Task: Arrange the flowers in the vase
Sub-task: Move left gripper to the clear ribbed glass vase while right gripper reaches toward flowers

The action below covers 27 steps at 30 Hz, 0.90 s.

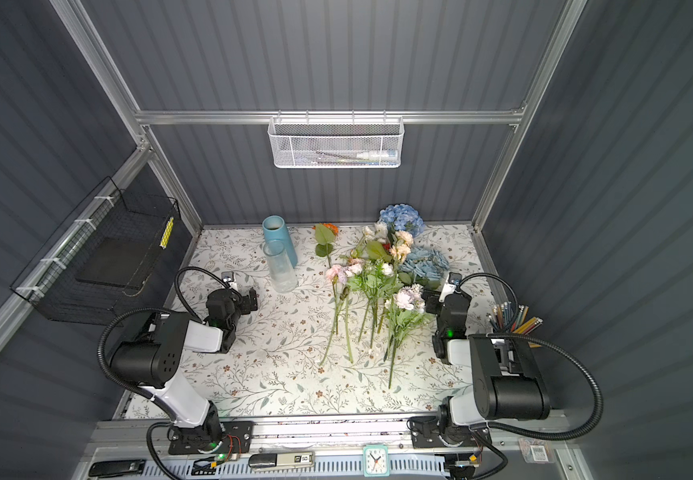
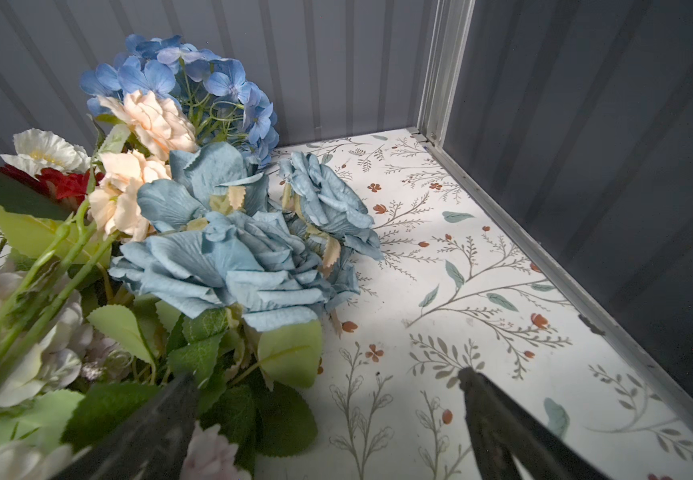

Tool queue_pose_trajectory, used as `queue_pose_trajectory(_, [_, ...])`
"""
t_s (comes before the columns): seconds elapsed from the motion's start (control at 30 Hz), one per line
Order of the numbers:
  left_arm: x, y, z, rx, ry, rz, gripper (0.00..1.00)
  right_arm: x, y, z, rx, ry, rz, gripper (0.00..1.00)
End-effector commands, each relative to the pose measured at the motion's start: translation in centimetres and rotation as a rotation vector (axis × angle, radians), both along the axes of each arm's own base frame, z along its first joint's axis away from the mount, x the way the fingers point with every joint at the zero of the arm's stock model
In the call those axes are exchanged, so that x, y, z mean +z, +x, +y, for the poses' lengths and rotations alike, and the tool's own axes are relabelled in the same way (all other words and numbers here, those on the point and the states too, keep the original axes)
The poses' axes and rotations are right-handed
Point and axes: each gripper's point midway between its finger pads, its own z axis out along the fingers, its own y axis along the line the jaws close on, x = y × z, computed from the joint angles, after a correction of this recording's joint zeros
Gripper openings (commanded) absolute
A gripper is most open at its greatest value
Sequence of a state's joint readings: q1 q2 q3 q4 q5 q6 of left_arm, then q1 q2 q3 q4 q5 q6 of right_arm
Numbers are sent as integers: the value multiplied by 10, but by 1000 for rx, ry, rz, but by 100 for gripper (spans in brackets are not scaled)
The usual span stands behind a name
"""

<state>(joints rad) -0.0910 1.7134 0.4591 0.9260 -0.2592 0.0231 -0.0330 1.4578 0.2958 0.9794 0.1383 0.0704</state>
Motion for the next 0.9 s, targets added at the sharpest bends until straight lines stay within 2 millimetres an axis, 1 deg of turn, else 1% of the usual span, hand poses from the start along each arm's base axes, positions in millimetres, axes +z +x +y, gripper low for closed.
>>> queue_pose_trajectory(0.0, [2,4,-2,-10,-9,-6,100,12,5,-1,2,-1,-41,99])
queue_pose_trajectory(0.1, [6,2,1,2,-1,-23,100,17,3,1,15,-4,-48,99])
queue_pose_trajectory(0.2, [18,0,4,24,-1,-35,100,27,-1,-1,-1,-4,-53,99])
queue_pose_trajectory(0.33, [32,-3,3,12,1,-8,100,51,-7,-5,-27,-1,-70,99])
queue_pose_trajectory(0.43, [45,-7,-1,-4,-25,7,100,74,-10,-9,-55,9,-75,99])
queue_pose_trajectory(0.47, [50,-8,-5,-19,-38,16,100,86,-12,-9,-59,18,-77,99])
queue_pose_trajectory(0.53, [60,-10,-13,-52,-78,43,100,99,-12,-6,-46,48,-34,99])
queue_pose_trajectory(0.63, [80,-12,-31,-131,-151,71,100,112,-14,5,-11,132,29,99])
queue_pose_trajectory(0.7, [95,-12,-39,-151,-202,56,100,117,-15,18,31,192,69,99])
queue_pose_trajectory(0.77, [113,-13,-51,-180,-217,11,100,122,-15,32,64,249,118,99])
queue_pose_trajectory(0.8, [120,-14,-58,-199,-217,-9,100,122,-16,38,73,275,148,99])
queue_pose_trajectory(0.87, [133,-16,-80,-256,-203,-38,100,125,-16,51,97,345,198,99])
